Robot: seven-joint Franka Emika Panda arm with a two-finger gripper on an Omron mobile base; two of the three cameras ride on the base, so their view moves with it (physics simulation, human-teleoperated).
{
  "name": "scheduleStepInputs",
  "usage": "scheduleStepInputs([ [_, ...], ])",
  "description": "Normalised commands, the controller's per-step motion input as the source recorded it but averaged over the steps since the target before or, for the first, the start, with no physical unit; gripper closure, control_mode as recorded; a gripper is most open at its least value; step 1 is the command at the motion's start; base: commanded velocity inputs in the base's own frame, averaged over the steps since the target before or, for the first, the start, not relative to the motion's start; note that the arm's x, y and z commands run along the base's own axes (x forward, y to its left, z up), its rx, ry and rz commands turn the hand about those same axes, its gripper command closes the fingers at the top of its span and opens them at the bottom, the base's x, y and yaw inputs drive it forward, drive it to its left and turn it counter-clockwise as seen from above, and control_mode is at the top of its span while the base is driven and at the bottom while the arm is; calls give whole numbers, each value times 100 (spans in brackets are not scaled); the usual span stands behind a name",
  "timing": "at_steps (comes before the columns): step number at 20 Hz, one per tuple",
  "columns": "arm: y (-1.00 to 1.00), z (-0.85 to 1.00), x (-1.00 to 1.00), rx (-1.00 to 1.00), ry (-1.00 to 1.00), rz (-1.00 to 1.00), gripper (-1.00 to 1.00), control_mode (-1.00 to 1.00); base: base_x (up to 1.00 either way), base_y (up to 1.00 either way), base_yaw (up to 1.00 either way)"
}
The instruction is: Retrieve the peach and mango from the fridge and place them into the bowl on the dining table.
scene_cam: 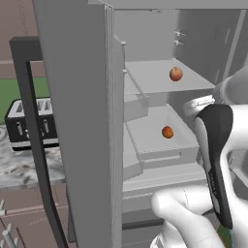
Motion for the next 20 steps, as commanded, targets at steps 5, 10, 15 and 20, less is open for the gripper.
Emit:
scheduleStepInputs([
  [5, 0, -30, 3, 1, -21, -4, -100, -100, 0, 0, 0],
  [10, -1, -14, 1, 1, -36, -5, -100, -100, 0, 0, 0],
  [15, -1, 2, 1, 9, -30, -7, -100, -100, 0, 0, 0],
  [20, -4, 30, 0, 11, -5, -2, -100, -100, 0, 0, 0],
])
